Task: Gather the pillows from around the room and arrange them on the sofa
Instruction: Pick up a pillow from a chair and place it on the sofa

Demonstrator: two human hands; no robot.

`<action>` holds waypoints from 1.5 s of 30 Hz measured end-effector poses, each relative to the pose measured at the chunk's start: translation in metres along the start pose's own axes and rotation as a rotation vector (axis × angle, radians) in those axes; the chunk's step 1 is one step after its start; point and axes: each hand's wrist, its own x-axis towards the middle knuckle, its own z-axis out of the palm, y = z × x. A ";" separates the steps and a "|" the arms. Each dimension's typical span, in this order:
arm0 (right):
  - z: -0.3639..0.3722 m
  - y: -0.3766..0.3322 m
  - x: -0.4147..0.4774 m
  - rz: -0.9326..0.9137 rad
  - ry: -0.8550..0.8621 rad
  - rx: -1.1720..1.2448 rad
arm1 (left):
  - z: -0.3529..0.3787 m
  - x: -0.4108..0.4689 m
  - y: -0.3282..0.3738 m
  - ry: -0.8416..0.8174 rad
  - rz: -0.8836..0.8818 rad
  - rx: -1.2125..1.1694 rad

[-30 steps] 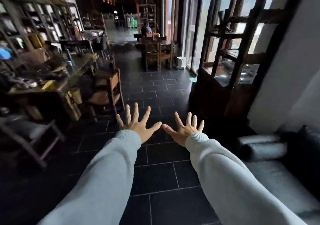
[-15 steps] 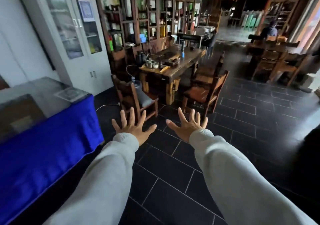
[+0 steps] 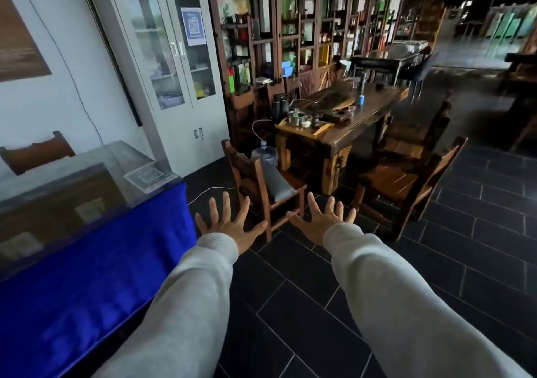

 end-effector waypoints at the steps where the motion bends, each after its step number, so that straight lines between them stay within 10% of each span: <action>1: -0.005 0.004 0.020 0.006 -0.002 0.001 | -0.002 0.018 0.007 -0.001 -0.008 -0.006; 45: 0.026 0.020 0.859 0.159 -0.560 0.195 | 0.080 0.848 0.194 -0.402 -0.032 0.123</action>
